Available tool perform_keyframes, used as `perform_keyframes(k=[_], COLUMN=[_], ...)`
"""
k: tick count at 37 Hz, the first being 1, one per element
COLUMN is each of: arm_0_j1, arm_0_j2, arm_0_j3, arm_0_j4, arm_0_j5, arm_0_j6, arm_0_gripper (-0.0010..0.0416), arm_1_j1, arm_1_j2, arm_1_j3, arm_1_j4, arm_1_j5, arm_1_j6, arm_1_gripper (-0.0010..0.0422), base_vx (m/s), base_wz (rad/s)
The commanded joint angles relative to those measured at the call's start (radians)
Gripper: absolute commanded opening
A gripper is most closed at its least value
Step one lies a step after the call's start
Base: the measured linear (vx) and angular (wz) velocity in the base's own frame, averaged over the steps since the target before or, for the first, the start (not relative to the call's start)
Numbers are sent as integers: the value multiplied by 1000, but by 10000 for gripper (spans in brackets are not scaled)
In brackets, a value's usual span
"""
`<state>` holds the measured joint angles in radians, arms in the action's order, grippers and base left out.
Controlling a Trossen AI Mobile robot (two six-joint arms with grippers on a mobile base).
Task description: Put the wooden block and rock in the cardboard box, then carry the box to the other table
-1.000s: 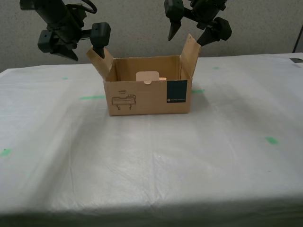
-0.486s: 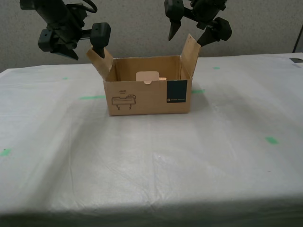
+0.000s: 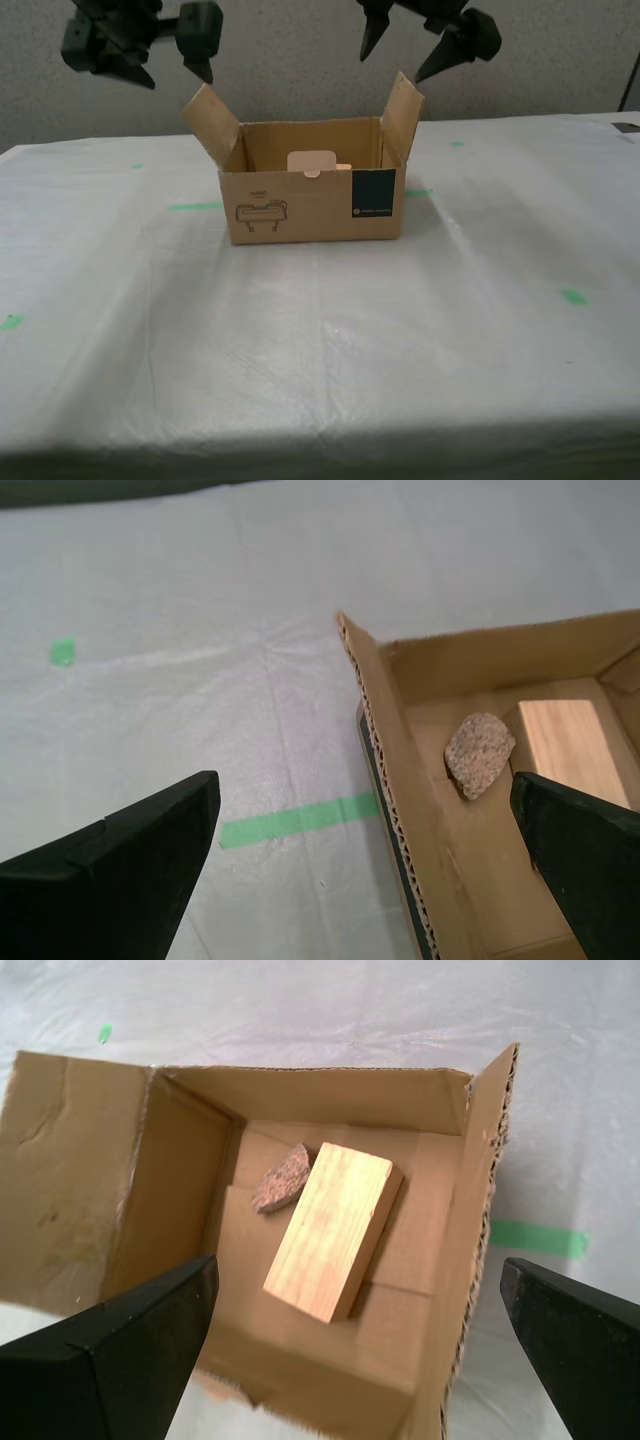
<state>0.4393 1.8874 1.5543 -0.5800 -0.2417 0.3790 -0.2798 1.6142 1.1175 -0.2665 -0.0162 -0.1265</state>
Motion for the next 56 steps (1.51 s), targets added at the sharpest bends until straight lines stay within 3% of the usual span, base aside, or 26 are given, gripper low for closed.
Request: perform_keyframes(k=[1, 11, 15, 23, 35, 42, 52, 54, 56], arm_0_j1=[0, 0, -2, -9, -105, -166, -191, -191, -191], arm_0_j2=[-32, -154, -205, -304, -406, -448, -496, -497, -497], arm_0_j3=[25, 29, 29, 28, -23, -118, -288, -317, -345], arm_0_j4=[-75, -148, -170, -261, -309, -304, -200, -181, -161], arm_0_j5=[0, 39, 51, 192, 192, 191, 179, 179, 172], arm_0_j6=[-30, -43, -57, -117, -177, -195, -208, -208, -208], arm_0_gripper=[394, 394, 393, 394, 394, 393, 394, 393, 394], arm_1_j1=[2, 7, 10, 35, 94, 116, 126, 129, 130], arm_1_j2=[-52, -203, -261, -363, -475, -554, -592, -592, -592], arm_1_j3=[0, -7, -7, -8, -76, -213, -350, -364, -379], arm_1_j4=[-23, -125, -176, -246, -262, -233, -153, -125, -96], arm_1_j5=[-3, -2, -2, -2, 4, 59, 67, 92, 146], arm_1_j6=[5, 10, 37, 77, 76, 75, 56, 56, 55], arm_1_gripper=[398, 398, 398, 398, 398, 398, 398, 398, 398], base_vx=[0, 0, 0, 0, 0, 0, 0, 0, 0], base_wz=[0, 0, 0, 0, 0, 0, 0, 0, 0])
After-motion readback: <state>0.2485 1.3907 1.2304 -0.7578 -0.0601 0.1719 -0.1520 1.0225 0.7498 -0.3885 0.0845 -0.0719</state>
